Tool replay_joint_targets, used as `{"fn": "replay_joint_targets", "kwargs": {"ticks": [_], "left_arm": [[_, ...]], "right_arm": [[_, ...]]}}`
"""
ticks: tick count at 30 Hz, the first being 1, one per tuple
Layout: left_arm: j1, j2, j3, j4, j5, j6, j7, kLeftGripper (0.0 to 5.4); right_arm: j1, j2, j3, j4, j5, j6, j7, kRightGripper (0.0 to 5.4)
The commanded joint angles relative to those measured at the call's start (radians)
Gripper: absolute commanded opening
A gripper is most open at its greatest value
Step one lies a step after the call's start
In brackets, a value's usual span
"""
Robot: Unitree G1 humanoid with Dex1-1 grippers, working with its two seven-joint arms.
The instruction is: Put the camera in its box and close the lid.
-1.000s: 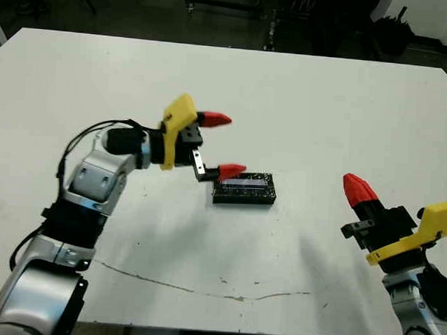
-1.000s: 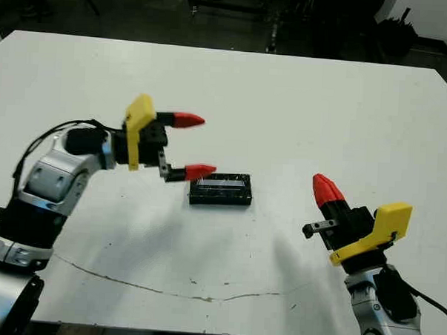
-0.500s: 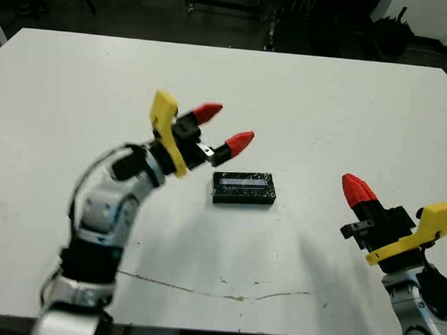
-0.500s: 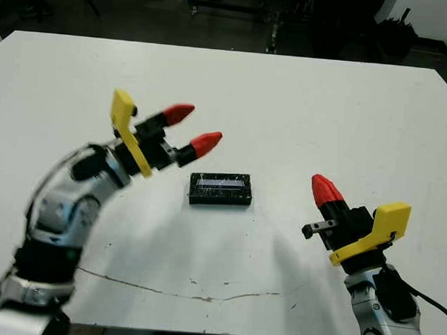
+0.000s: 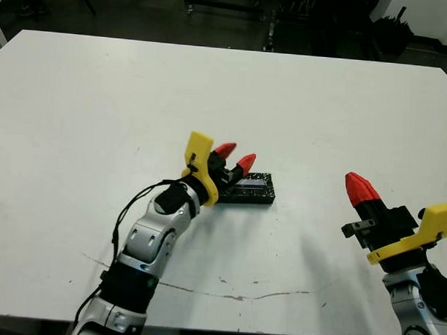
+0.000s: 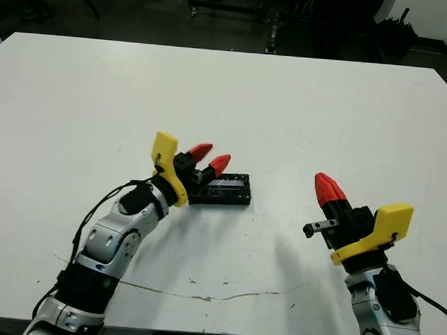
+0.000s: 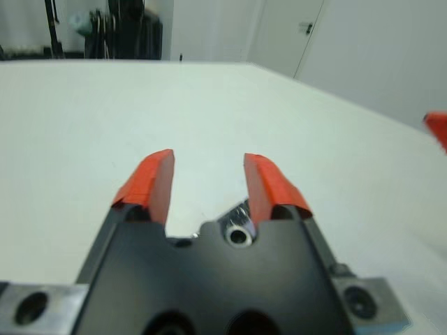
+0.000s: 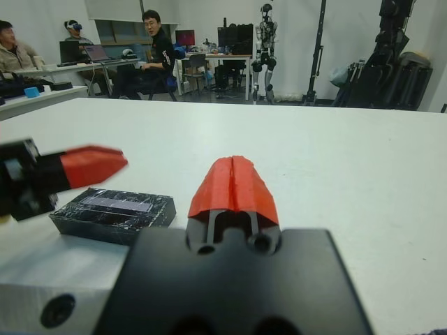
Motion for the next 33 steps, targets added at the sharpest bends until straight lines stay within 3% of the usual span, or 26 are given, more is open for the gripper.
{"fn": "replay_joint_targets", "kwargs": {"ticks": [1, 10, 18, 22, 27, 29, 33], "left_arm": [[0.025, -0.002, -0.03, 0.034, 0.035, 0.031, 0.02, 1.49], [0.048, 0.041, -0.088, 0.1, 0.108, 0.019, -0.011, 0.08], [0.076, 0.097, -0.07, 0.084, 0.114, 0.037, -0.039, 0.01], [0.097, 0.122, -0.015, 0.015, 0.071, 0.07, -0.05, 0.01], [0.132, 0.162, 0.104, -0.207, -0.04, 0.079, -0.073, 0.01], [0.137, 0.168, 0.171, -0.268, -0.079, 0.032, -0.064, 0.01], [0.126, 0.181, 0.295, -0.292, -0.075, -0.17, -0.011, 0.01]], "right_arm": [[0.006, -0.001, -0.005, 0.003, -0.002, -0.012, -0.005, 0.0], [0.009, 0.002, -0.002, -0.001, 0.006, -0.003, -0.008, 0.0], [0.011, 0.006, 0.002, -0.009, 0.029, 0.009, -0.013, 0.0], [0.011, 0.006, 0.009, 0.0, 0.014, -0.012, -0.011, 0.0], [0.01, 0.014, 0.012, -0.003, 0.01, -0.003, -0.031, 0.0], [0.01, 0.021, 0.016, -0.003, 0.003, -0.008, -0.041, 0.0], [0.009, 0.043, 0.018, 0.0, -0.007, -0.012, -0.07, 0.0]]}}
